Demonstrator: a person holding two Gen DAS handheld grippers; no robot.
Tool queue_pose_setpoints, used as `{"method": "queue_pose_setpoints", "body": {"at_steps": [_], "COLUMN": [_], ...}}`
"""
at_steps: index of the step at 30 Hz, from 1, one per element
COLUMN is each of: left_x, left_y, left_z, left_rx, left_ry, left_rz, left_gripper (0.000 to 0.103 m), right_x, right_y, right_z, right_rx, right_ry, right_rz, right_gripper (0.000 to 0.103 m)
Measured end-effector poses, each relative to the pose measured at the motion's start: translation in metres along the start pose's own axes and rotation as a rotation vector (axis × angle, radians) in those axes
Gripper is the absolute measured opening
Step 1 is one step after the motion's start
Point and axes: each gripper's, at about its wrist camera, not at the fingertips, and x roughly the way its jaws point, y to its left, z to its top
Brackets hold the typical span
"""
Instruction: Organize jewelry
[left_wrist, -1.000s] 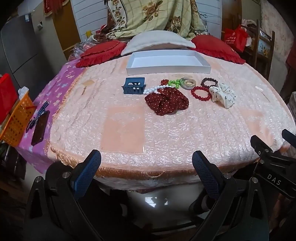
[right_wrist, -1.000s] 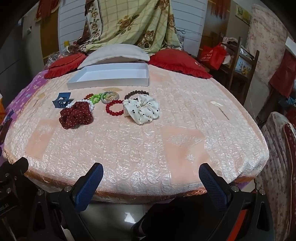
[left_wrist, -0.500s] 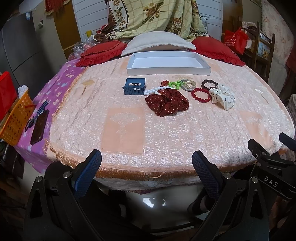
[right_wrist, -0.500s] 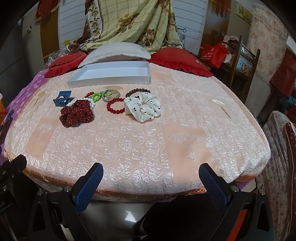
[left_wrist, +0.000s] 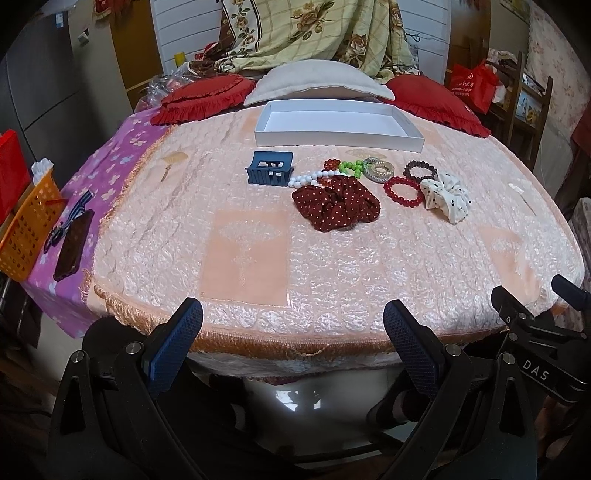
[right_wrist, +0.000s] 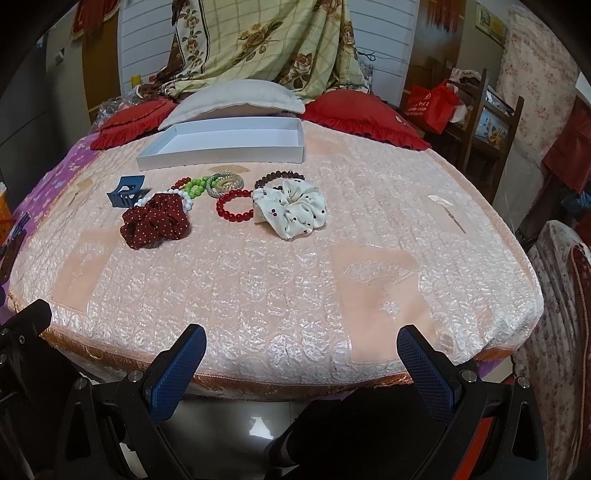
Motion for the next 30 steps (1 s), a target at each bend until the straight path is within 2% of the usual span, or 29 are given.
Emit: {"method": "queue_pose_setpoints", "body": {"at_steps": [22, 30], "left_x": [-0.011, -0.011], "left_y": [0.019, 0.019], "left_z": [0.005, 0.003], "left_rx": [-0.048, -0.063], "left_ry": [-0.004, -0.013], "left_rz": [0.068, 0.012], "left_gripper": [0.099, 0.099], "right_x": [-0.015, -0.016], "right_y": [0.011, 0.014], "right_z": [0.012, 0.01], "right_rx": [-0.02, -0.038], "right_ry": [-0.027, -0.035], "right_rz": [0.029, 0.037], "right_gripper": [0.103, 0.103]}}
